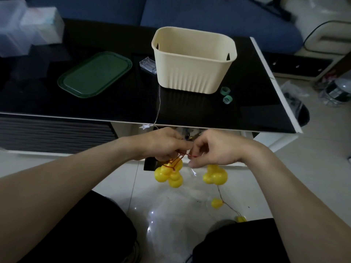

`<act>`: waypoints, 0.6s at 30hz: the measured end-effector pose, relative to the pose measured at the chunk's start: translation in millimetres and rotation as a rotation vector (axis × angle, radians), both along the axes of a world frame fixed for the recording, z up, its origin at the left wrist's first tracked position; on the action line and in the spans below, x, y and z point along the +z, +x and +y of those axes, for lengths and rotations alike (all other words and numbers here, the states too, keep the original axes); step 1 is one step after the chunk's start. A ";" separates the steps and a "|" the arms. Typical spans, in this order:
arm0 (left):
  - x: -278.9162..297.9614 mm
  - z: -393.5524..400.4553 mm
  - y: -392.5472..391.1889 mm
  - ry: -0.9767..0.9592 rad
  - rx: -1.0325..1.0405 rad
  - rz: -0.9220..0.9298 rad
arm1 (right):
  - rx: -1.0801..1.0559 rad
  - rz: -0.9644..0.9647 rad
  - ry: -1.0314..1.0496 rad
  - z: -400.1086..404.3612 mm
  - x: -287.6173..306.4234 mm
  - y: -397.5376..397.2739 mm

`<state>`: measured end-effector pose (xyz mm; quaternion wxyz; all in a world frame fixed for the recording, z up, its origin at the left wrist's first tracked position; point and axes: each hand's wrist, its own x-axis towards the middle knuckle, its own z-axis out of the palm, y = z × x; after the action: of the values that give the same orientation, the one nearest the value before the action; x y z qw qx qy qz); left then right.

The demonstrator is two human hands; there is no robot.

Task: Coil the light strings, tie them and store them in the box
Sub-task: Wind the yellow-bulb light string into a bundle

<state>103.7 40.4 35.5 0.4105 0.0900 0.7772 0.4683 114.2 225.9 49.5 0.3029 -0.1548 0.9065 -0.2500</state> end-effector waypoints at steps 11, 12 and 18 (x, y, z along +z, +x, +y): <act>0.2 -15.4 -4.1 0.006 -0.164 -0.028 | -0.155 0.049 -0.283 11.1 0.1 -2.5; -0.2 -15.5 -4.4 0.039 -0.139 -0.045 | -0.175 0.018 -0.317 12.3 1.8 -2.3; 1.5 -13.2 -10.2 0.113 0.179 0.007 | -0.251 -0.180 -0.308 20.6 3.6 -4.6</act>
<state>93.5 27.3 37.0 0.3587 0.0450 0.7558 0.5459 109.6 246.5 53.0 0.3220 -0.0625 0.8390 -0.4341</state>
